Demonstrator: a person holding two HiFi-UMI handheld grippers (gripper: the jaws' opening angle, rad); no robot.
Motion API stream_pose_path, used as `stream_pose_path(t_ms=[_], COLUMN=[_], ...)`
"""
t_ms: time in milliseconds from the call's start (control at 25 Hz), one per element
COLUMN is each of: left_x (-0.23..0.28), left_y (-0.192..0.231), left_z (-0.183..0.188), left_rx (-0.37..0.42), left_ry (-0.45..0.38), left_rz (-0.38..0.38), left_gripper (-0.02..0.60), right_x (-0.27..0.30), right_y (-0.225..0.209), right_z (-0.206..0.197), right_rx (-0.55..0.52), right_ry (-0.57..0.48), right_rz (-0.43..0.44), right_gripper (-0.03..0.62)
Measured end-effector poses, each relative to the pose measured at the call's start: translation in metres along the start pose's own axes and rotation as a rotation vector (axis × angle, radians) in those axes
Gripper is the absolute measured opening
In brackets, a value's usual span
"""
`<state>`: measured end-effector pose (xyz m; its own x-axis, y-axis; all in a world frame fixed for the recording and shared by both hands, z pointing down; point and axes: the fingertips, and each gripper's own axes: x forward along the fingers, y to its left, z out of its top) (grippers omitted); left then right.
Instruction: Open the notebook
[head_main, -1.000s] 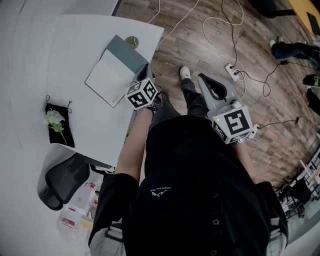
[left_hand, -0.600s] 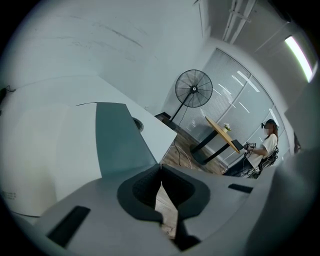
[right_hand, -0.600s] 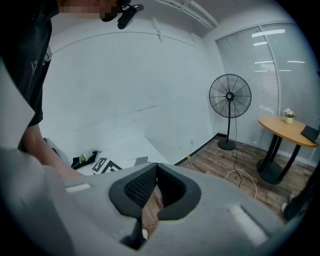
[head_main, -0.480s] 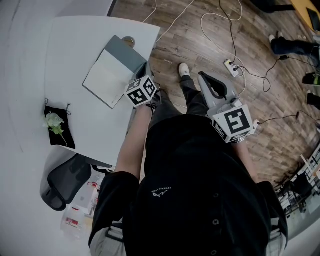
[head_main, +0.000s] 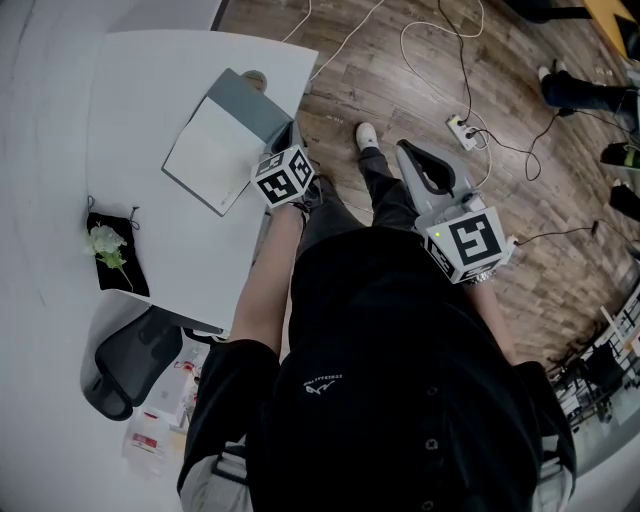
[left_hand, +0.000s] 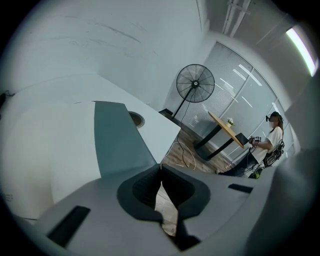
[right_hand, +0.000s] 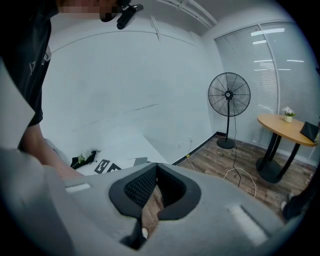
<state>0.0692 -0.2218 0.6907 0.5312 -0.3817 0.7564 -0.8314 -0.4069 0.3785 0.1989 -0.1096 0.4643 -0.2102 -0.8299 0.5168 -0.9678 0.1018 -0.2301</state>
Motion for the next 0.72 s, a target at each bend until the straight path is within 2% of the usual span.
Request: stream_pose_path(t_ms=[560, 720], left_x=[0.0033, 0.0038], left_y=[-0.0003, -0.0029], left_z=[-0.0027, -0.0030], left_rx=[0.074, 0.082], left_ry=[-0.015, -0.011], left_rz=[0.032, 0.015], left_gripper=[0.012, 0.014], right_x=[0.0037, 0.0044], right_y=[0.0030, 0.0046], right_z=[0.0010, 0.0007], right_rx=[-0.010, -0.012], right_ry=[-0.001, 0.000], right_rz=[0.010, 0.014], right_gripper=[0.005, 0.005])
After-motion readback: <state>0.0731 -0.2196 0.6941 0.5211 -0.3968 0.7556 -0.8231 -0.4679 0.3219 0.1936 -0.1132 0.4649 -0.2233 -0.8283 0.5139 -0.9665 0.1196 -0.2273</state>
